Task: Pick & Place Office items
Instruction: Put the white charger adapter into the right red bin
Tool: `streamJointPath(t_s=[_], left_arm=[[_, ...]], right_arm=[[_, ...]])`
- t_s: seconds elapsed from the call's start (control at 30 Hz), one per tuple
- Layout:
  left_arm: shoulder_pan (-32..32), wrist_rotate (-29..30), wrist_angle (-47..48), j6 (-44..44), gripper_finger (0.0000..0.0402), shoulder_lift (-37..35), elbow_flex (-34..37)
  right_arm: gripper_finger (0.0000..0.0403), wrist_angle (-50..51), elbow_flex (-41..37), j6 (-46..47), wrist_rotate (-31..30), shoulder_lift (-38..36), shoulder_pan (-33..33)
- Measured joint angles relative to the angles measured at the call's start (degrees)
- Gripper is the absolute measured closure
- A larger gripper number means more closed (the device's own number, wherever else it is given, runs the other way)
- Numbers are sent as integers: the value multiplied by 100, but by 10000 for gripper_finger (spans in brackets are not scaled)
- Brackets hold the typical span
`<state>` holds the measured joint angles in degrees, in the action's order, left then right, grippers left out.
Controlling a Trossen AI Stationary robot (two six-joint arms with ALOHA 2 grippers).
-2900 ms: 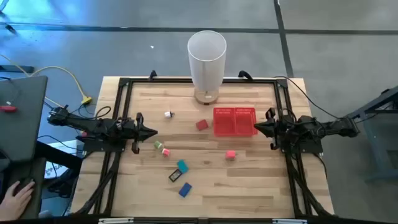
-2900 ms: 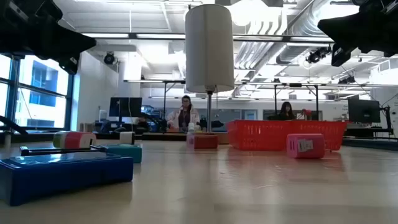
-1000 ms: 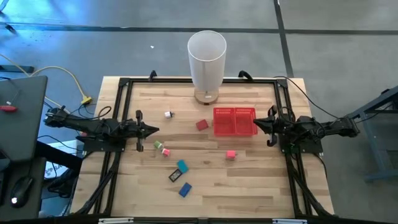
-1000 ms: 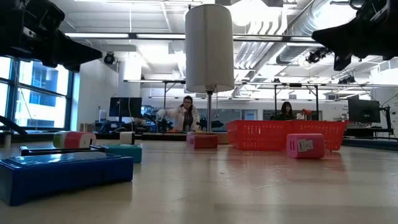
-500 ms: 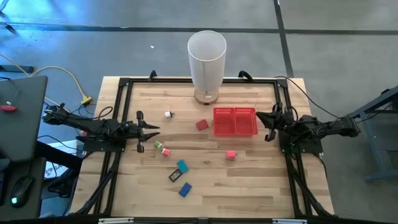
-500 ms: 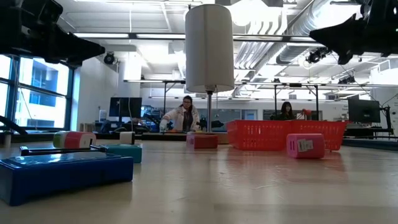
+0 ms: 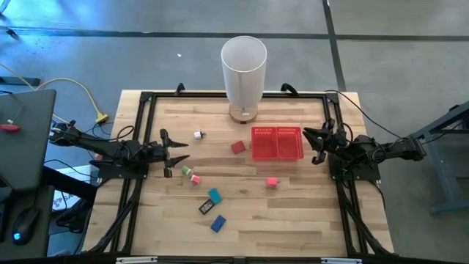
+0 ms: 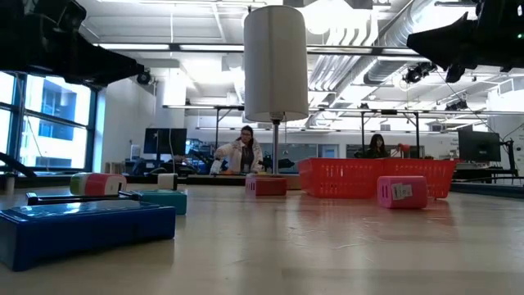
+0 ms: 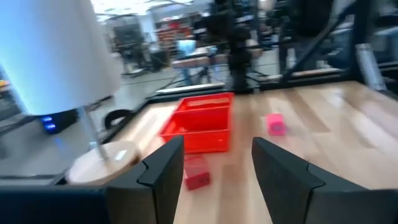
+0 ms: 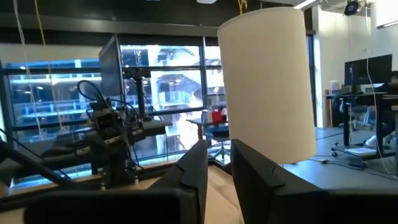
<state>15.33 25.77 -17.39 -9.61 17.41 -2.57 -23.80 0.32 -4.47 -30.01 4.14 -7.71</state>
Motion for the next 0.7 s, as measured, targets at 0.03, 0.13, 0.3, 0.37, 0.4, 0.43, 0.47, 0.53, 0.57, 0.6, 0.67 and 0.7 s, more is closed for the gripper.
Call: streamJointPath(t_s=[0.03, 0.13, 0.3, 0.37, 0.4, 0.43, 0.47, 0.53, 0.57, 0.6, 0.67, 0.7], left_arm=[[0, 9, 0, 53, 219, 0, 0], [2, 5, 6, 161, 219, 1, 0], [2, 5, 7, 239, 219, 0, 0], [2, 3, 7, 248, 219, 0, 0], [2, 3, 8, 248, 219, 0, 0], [2, 3, 9, 251, 219, 0, 0], [1, 3, 9, 252, 219, 0, 0], [0, 3, 13, 252, 219, 0, 0], [0, 3, 13, 247, 219, 0, 0], [0, 9, 12, 196, 219, 0, 0], [-5, 91, 11, 80, 219, 0, 0], [-5, 159, 9, 79, 219, 0, 0]], right_arm=[[346, -8, 0, 2, 50, 0, 0], [347, -53, 0, -11, 292, 0, -6], [329, -172, 0, -557, 293, 0, -6], [311, -216, 0, -730, 305, 0, -6], [300, -270, 0, -777, 310, 0, -6], [287, -349, 0, -831, 313, 0, -6], [274, -428, 0, -901, 312, 0, -6], [246, -552, 1, -938, 312, 0, -14], [232, -592, 14, -977, 314, 0, -16], [219, -585, 26, -1058, 314, -2, -15], [196, -448, 104, -1297, 336, 45, -15], [187, -441, 170, -1437, 388, 110, -16]])
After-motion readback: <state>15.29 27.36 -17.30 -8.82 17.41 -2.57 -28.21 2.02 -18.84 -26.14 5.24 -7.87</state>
